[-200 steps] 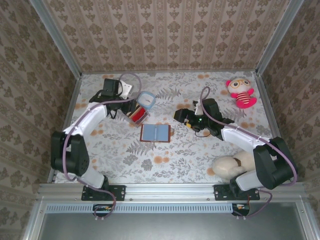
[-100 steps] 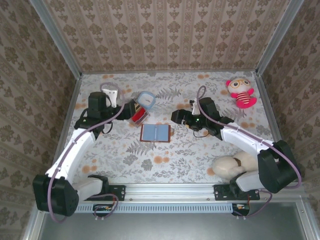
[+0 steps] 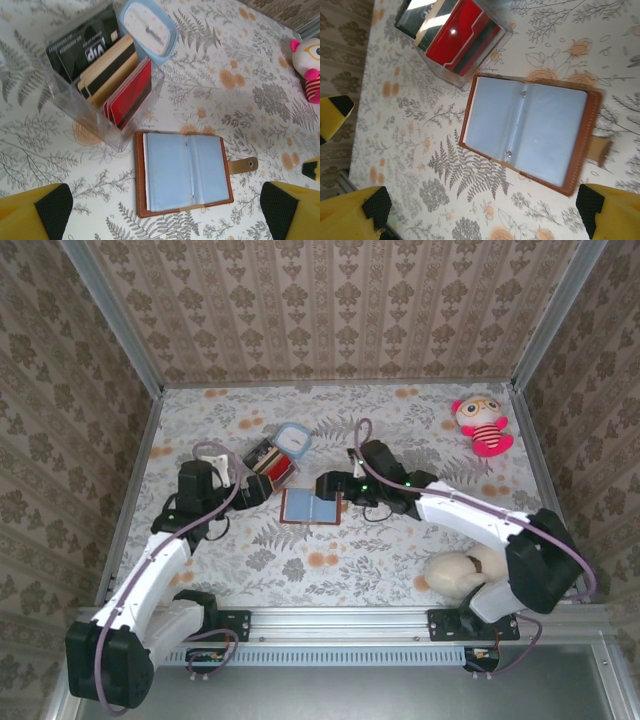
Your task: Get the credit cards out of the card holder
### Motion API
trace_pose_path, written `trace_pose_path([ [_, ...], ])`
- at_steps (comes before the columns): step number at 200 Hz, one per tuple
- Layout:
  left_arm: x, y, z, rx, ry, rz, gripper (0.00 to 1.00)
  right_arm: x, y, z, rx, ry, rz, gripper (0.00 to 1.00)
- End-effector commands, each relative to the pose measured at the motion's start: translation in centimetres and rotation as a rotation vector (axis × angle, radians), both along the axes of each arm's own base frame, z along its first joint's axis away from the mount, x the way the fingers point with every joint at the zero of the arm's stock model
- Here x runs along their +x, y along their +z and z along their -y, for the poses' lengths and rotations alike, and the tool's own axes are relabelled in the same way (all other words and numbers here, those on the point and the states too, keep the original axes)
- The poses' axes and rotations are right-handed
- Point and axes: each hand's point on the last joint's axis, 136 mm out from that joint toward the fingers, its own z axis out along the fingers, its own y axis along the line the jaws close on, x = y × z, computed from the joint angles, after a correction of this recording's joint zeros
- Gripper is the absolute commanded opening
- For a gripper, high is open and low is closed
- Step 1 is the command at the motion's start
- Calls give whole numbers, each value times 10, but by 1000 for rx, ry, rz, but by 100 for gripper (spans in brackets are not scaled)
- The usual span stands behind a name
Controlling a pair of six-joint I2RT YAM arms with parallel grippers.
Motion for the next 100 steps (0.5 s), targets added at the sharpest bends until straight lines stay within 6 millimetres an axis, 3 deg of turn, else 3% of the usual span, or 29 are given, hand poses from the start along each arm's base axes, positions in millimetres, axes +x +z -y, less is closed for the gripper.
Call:
trace_pose_path([
  [1,0,6,2,-79,25,7,100,3,-25,-8,-109,-21,-42,96],
  [18,-2,-4,1,-79,39,-35,100,5,-41,-24,-130,-15,-81,93],
  [40,-3,-11,3,-89,37,-75,98,13,-64,-29,-187,-50,-133,86],
  [61,-3,-19,4,-73,34,-126,92,18,-84,-16,-283,-119,-170,77],
  [100,3,-33,16,-98,3,-197,86,16,-104,-4,-361,-129,-190,76],
])
